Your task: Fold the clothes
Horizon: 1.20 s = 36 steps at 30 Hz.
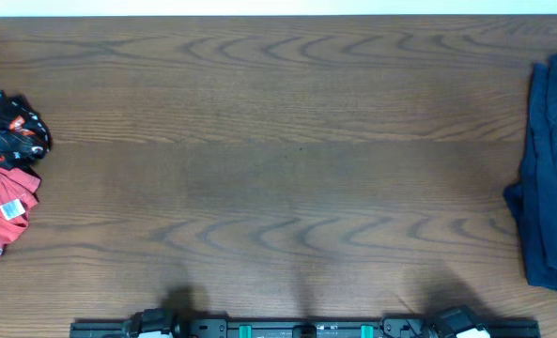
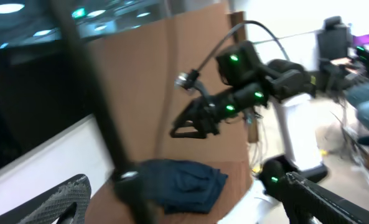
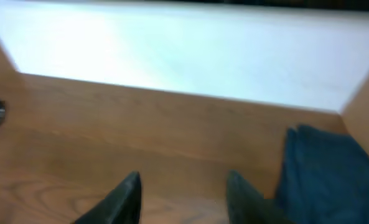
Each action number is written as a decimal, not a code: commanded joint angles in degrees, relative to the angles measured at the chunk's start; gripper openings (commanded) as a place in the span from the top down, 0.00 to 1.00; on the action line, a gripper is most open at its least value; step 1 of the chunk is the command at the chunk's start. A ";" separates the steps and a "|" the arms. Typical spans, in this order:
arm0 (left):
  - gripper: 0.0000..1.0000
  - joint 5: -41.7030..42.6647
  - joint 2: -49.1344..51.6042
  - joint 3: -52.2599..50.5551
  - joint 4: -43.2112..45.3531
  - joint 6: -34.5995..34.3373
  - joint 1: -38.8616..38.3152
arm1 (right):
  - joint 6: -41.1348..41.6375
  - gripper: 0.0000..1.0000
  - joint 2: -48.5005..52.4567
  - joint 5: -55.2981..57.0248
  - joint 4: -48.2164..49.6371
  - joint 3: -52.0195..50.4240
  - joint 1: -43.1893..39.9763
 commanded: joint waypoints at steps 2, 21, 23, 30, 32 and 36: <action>0.02 1.86 0.13 0.98 -0.28 -0.11 -1.77 | -2.36 0.44 -1.31 -6.16 -0.22 5.66 -0.20; 0.02 1.62 0.13 0.92 -1.60 -0.07 -2.19 | -2.21 0.01 -1.57 -2.67 -0.20 14.21 -0.20; 0.02 1.11 0.13 0.92 -1.60 -0.07 -2.19 | -2.23 0.01 -1.57 -2.67 -0.20 14.21 -0.20; 0.02 1.11 0.13 0.92 -1.60 -0.07 -2.19 | -2.21 0.01 -1.57 -2.67 -0.20 14.21 -0.20; 0.02 1.11 0.13 0.92 -1.62 -0.07 -2.19 | -2.23 0.01 -1.57 -2.67 -0.20 14.21 -0.20; 0.02 0.42 0.13 0.92 -1.62 0.37 -2.19 | -2.21 0.01 -1.57 -2.67 -0.20 14.21 -0.20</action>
